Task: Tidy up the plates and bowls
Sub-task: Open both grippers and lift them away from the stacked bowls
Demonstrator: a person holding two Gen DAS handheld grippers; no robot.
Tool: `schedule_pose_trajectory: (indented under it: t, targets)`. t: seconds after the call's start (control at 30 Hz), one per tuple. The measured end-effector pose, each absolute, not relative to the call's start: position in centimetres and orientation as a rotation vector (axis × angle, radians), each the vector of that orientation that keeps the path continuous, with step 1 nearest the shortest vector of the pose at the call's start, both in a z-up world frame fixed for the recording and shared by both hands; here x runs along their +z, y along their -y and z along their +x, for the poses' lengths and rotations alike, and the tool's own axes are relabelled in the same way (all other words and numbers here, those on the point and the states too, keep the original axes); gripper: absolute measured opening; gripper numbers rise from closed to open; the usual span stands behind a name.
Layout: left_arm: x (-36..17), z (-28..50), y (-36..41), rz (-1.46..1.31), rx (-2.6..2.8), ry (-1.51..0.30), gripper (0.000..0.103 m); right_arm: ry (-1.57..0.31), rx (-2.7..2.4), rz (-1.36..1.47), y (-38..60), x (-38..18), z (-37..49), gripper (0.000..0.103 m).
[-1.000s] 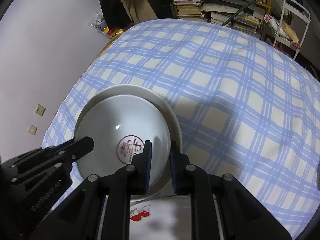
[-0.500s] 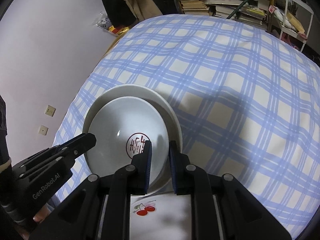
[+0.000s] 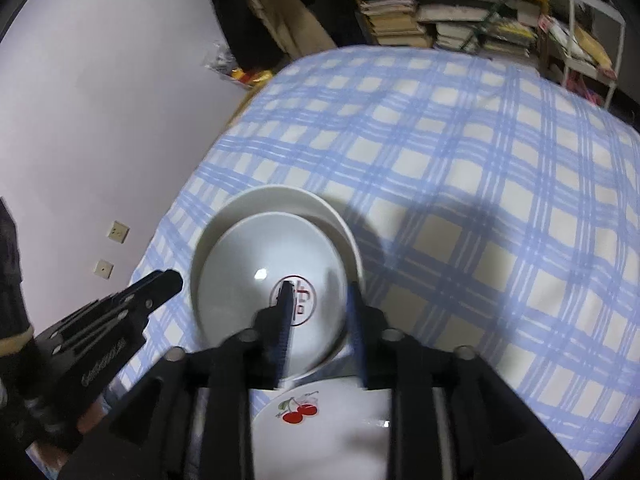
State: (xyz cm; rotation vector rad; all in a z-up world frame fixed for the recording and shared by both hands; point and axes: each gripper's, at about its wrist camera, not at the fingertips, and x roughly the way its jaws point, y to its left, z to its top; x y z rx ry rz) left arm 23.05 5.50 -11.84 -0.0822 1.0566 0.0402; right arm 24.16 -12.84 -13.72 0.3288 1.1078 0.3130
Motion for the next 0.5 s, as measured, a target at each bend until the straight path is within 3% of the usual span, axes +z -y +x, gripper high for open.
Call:
schedule_pose_trajectory:
  t: [0.37, 0.5]
  targets:
    - [-12.6, 21.0, -3.1, -0.053, -0.052, -1.149, 0.019, -1.089, 0.179, 0.183, 16.2, -11.2, 22.0, 0.077]
    - [-11.6, 20.1, -1.8, -0.02, -0.072, -1.133, 0.027, -1.034, 0.124, 0.186, 18.4, -9.9, 20.5, 0.098]
